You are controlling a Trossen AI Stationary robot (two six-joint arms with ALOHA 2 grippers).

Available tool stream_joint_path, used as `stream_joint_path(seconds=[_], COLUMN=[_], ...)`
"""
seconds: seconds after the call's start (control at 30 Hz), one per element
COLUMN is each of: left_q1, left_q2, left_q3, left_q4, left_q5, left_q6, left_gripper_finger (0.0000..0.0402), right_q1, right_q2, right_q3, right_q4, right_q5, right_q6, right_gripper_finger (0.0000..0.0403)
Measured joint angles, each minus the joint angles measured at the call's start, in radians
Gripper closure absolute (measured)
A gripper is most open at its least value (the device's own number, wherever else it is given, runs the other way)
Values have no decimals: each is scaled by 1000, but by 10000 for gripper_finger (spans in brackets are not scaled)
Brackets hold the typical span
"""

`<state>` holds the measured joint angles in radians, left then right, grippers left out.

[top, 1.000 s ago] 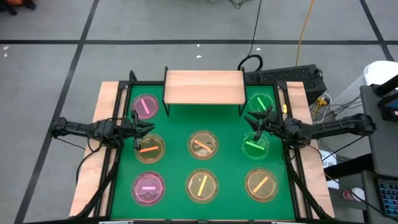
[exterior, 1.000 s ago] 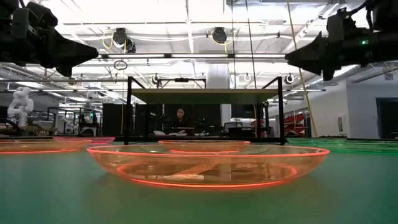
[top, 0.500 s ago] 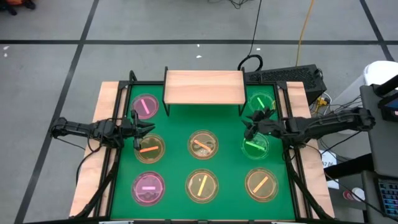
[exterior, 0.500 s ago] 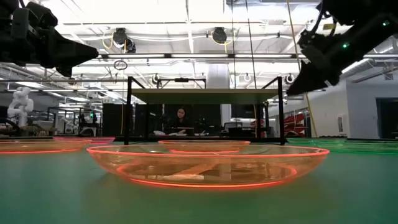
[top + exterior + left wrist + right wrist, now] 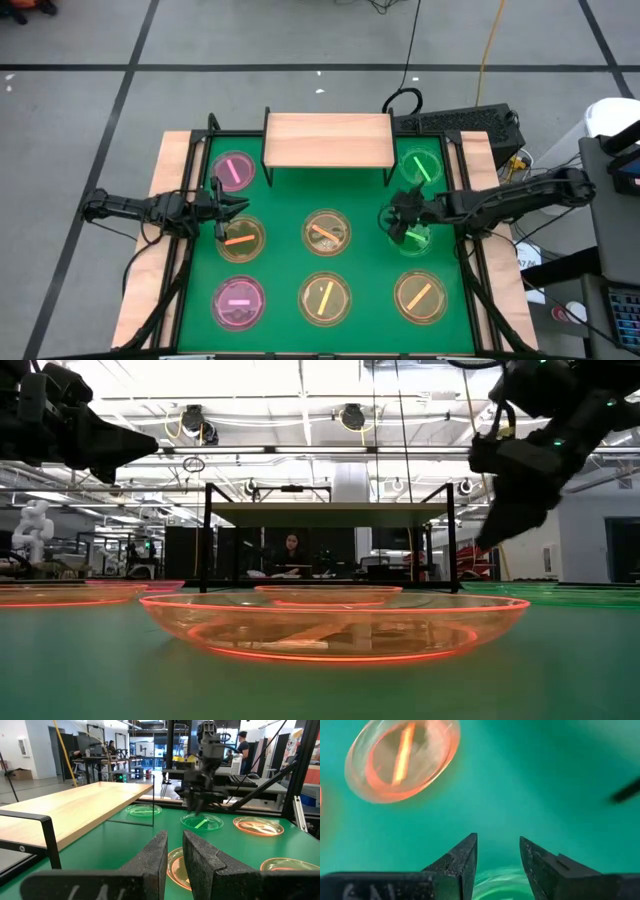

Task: Place and stack plates onto a shelf
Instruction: Put the green plate on the shelf

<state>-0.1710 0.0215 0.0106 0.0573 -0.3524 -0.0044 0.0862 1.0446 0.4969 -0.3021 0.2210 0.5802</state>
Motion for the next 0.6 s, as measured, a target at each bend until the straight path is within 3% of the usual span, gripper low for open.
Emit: stream_joint_path(seconds=[0.27,0.6], left_q1=[0,0], left_q2=[0,0], left_q3=[0,0], left_q4=[0,0], left_q5=[0,0], left_q6=[0,0], left_gripper_finger=[337,337], right_q1=[203,353], right_q2=[147,266], right_q3=[161,203], right_q4=[-318,-324], right_q5=[-3,42], right_q6=[174,273], right_gripper_finger=[271,271])
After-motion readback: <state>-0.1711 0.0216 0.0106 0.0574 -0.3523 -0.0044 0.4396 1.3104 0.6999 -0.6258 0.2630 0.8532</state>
